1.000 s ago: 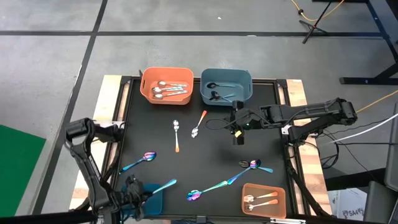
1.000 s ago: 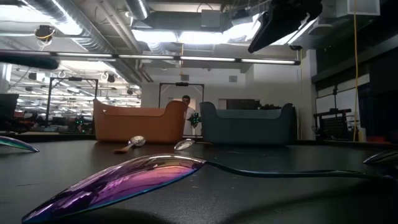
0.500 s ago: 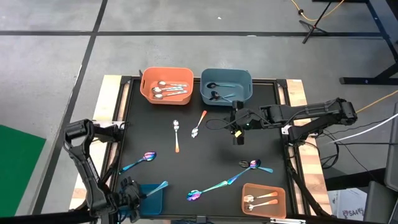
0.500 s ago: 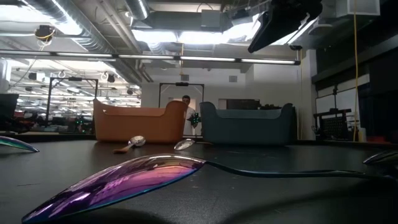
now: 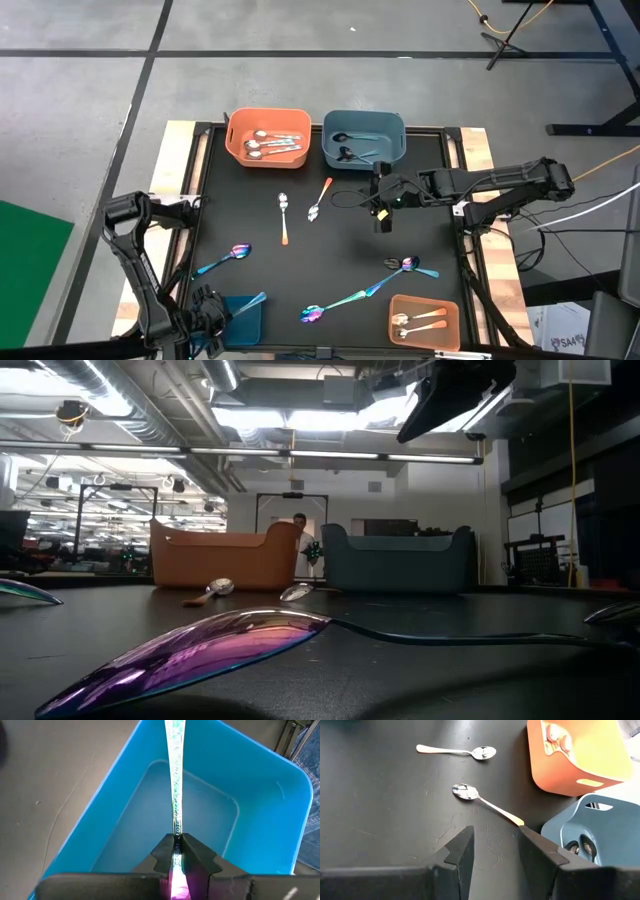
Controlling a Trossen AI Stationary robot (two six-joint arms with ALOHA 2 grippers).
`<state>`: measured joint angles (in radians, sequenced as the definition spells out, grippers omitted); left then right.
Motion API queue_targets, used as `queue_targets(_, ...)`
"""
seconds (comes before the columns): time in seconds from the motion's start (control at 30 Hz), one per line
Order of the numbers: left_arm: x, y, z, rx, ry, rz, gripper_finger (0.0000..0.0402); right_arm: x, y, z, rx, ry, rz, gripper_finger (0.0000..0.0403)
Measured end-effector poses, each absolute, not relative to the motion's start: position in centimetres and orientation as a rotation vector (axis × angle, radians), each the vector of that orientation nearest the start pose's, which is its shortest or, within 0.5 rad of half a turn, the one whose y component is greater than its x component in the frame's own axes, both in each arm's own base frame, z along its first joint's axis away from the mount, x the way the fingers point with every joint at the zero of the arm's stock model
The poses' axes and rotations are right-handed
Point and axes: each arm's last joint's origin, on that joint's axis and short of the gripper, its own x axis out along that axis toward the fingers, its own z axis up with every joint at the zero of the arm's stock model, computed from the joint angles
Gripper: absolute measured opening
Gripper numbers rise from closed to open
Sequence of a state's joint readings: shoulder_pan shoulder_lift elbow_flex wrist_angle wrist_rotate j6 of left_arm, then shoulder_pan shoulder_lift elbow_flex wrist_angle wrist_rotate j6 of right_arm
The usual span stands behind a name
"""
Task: Sort silverware by color (type)
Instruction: Put the purple spoon into the bottom blue bin
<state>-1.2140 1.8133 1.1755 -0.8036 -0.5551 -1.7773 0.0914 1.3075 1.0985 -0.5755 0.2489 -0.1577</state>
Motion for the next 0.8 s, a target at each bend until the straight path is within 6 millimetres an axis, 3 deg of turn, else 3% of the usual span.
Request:
queue_targets(0.67,13.02,-30.33,17.07,-0.545,0.947,0.375,0.0032,27.07,1.76,29.85,-0.283,0.787,-0.088,0.0140)
queue_targets(0.8,12.83,-30.42,16.94,-0.564,1.040,0.380,0.0032,27.07,1.76,29.85,-0.283,0.787,-0.088,0.0140)
